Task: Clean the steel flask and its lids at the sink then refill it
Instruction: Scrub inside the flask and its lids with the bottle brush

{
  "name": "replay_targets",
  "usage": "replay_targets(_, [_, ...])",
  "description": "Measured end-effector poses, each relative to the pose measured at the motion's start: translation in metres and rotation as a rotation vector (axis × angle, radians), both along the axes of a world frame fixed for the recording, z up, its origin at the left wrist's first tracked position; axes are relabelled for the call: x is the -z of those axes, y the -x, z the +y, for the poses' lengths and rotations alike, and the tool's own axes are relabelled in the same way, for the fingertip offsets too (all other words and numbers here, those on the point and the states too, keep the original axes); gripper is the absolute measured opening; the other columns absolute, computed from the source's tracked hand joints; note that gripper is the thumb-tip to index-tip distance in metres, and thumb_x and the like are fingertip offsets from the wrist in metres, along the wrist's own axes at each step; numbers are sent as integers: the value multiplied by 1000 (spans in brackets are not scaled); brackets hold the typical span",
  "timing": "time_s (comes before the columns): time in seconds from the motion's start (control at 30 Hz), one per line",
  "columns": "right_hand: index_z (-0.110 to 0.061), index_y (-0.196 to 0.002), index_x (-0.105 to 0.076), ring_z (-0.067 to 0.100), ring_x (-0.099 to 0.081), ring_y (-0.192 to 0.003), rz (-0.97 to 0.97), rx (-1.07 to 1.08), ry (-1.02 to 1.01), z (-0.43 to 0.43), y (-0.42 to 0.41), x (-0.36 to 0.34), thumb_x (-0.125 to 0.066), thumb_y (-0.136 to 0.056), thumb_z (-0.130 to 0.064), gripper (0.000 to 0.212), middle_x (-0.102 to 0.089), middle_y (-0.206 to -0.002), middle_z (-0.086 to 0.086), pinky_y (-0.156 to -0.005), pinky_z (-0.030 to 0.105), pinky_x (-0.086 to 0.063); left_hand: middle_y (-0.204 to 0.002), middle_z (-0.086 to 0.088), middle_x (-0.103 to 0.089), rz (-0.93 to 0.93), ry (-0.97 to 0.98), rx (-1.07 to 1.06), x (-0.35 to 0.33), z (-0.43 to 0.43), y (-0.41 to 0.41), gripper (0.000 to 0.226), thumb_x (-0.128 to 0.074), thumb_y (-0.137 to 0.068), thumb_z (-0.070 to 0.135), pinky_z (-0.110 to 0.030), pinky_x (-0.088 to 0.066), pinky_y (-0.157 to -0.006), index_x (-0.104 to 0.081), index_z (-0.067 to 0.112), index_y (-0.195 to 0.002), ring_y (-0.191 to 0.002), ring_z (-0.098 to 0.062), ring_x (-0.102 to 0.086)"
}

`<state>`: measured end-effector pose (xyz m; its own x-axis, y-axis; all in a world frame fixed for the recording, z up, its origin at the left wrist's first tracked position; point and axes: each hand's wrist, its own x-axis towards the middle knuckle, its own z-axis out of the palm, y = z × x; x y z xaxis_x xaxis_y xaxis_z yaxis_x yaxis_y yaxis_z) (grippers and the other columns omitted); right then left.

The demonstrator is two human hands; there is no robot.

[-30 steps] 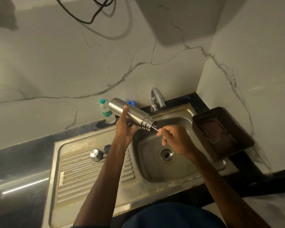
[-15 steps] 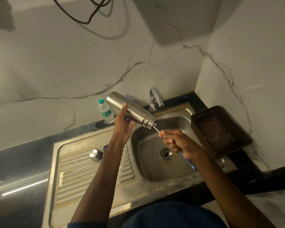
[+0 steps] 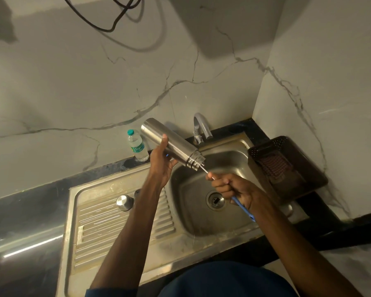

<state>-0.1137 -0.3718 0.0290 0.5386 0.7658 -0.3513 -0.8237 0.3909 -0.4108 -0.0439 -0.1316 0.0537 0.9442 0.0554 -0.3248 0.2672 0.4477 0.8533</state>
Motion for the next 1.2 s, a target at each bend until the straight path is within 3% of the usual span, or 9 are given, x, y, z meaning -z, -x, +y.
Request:
replay_targets(0.17, [-11, -101, -58, 1, -36, -39, 7, 64, 81, -14, 9, 5, -52, -101, -15, 8, -42, -56, -9, -33, 13, -30, -131, -18, -64, 2, -8, -68, -2, 12, -7, 50, -66, -98, 35, -52, -61, -93, -47, 11, -137, -121, -34, -67])
replay_targets(0.3, [-2, -107, -68, 2, -29, -46, -198, 201, 547, -32, 35, -9, -59, -102, -24, 24, -44, -64, -3, -41, 15, -18, -128, -18, -68, 30, 29, -165, -2, 29, -14, 57, -70, -97, 34, -55, -57, -98, -47, 6, -141, -116, -34, -70])
replay_targets(0.37, [-3, -108, -75, 4, -36, -46, -405, 246, 788, -32, 40, -17, -63, -100, -28, 28, -57, -67, 2, -42, 16, -23, -127, -18, -68, 44, 19, -172, -2, 28, -14, 56, -70, -97, 33, -54, -58, -97, -47, 7, -140, -115, -33, -70])
replay_targets(0.5, [-9, -100, -80, 6, -46, -50, -677, 393, 957, -14, 32, -32, -69, -98, -21, 17, -76, -76, 7, -46, 16, -36, -129, -16, -65, 51, 17, -127, -2, 15, -9, 55, -68, -98, 36, -48, -63, -85, -44, 13, -141, -119, -33, -68])
replay_targets(0.63, [-18, -91, -83, 14, -63, -56, -872, 495, 1125, 8, 20, -30, -75, -93, -23, 9, -79, -75, -4, -58, 28, -53, -132, -14, -64, 64, -18, -98, 2, 6, -8, 62, -71, -95, 38, -52, -61, -92, -40, 15, -144, -120, -33, -67])
replay_targets(0.7, [-20, -89, -84, 6, -72, -63, -962, 559, 1228, 14, 17, -26, -77, -91, -24, 8, -78, -75, -12, -65, 29, -60, -130, -13, -64, 69, -47, -87, 4, 4, -8, 59, -71, -96, 37, -50, -62, -90, -41, 16, -143, -119, -32, -67])
replay_targets(0.87, [-25, -90, -83, 0, -71, -66, -1201, 638, 1565, 3, 23, -21, -79, -88, -33, 9, -77, -77, -14, -63, 33, -61, -127, -16, -67, 89, 6, -154, 2, 19, -16, 59, -72, -96, 34, -51, -61, -92, -43, 12, -142, -115, -33, -69])
replay_targets(1.0, [-22, -99, -81, 6, -72, -67, -1307, 706, 1648, -2, 27, -24, -78, -90, -27, 11, -78, -81, -10, -61, 34, -61, -128, -17, -67, 111, 32, -179, 4, 23, -17, 63, -73, -94, 34, -56, -55, -102, -42, 11, -143, -117, -34, -69])
replay_targets(1.2, [-24, -92, -80, 5, -68, -63, -1340, 619, 1661, 19, 12, -29, -70, -95, -37, 16, -76, -77, -11, -60, 29, -57, -126, -14, -67, 116, 24, -122, 6, 5, -8, 55, -74, -94, 35, -50, -61, -92, -44, 14, -136, -116, -32, -69])
